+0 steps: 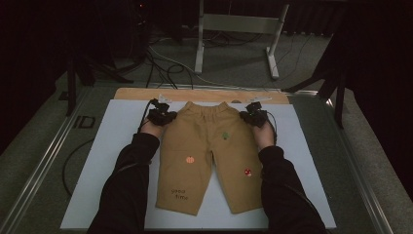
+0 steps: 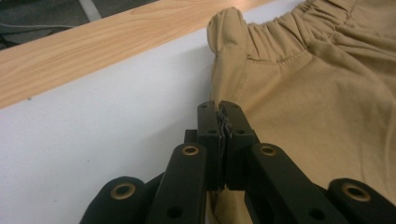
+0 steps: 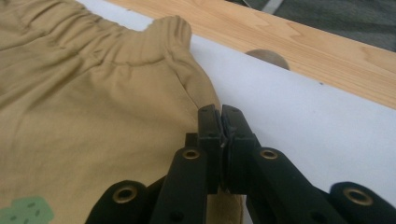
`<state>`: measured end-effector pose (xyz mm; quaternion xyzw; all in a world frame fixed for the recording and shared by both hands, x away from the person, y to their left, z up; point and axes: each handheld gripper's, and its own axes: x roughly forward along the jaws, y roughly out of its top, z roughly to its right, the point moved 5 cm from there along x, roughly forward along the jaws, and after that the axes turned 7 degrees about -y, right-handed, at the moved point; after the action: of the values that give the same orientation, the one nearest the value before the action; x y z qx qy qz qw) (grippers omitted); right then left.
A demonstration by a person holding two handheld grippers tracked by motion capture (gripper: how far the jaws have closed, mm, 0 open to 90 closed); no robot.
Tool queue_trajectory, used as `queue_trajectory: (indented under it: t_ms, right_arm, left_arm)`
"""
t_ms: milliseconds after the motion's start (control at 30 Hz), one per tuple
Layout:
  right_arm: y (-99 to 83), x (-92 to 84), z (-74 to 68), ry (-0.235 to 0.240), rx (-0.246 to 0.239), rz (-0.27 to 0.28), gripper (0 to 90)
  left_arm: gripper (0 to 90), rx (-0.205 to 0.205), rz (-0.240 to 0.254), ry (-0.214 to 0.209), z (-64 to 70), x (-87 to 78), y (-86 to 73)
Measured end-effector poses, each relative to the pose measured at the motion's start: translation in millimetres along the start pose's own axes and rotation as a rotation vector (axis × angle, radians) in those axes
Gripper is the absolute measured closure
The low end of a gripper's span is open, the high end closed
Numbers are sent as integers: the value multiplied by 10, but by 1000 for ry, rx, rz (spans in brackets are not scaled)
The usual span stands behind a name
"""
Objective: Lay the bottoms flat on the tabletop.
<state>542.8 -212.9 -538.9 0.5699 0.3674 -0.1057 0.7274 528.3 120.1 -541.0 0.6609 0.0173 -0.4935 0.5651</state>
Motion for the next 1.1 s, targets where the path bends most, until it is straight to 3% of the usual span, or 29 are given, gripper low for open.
queue_trajectory:
  t_ms: [133, 267, 400, 467, 567, 600, 667, 733, 767, 800, 867, 1100]
  right_arm:
    - [-54, 96, -9, -26, -5, -48, 871]
    - [-64, 138, -20, -33, -23, -58, 862]
    - [-58, 137, -15, -46, -12, -60, 742]
    - [-54, 129, -21, -34, -9, -62, 628]
    - [-35, 95, -52, 2, 5, -44, 460]
    - [-26, 74, -75, 10, 15, -47, 402]
    - [1, 33, -118, 53, 39, -16, 232]
    - [20, -5, -163, 105, 34, -10, 157]
    - [20, -5, -163, 105, 34, -10, 157]
    - [32, -30, -193, 121, 42, -4, 139]
    - [40, -76, -279, 146, 13, -9, 120]
    - [48, -241, -355, 170, -39, -1, 105]
  left_arm:
    - [869, -3, -35, 4, 9, 51, -57]
    - [868, -15, -41, 8, 3, 69, -62]
    - [792, -25, -47, 9, -5, 89, -90]
    - [671, -54, -29, 13, -3, 77, -92]
    - [381, -58, -34, 46, -6, 27, -70]
    - [308, -64, -16, 47, 0, -7, -49]
    - [171, -76, 8, 10, 27, -70, -15]
    - [99, -73, 16, -44, 85, -135, 16]
    - [58, -73, 16, -44, 85, -135, 16]
    - [58, -67, 19, -71, 142, -182, 25]
    - [7, -71, 21, -97, 193, -228, 18]
    - [5, -47, 21, -151, 314, -427, -26]
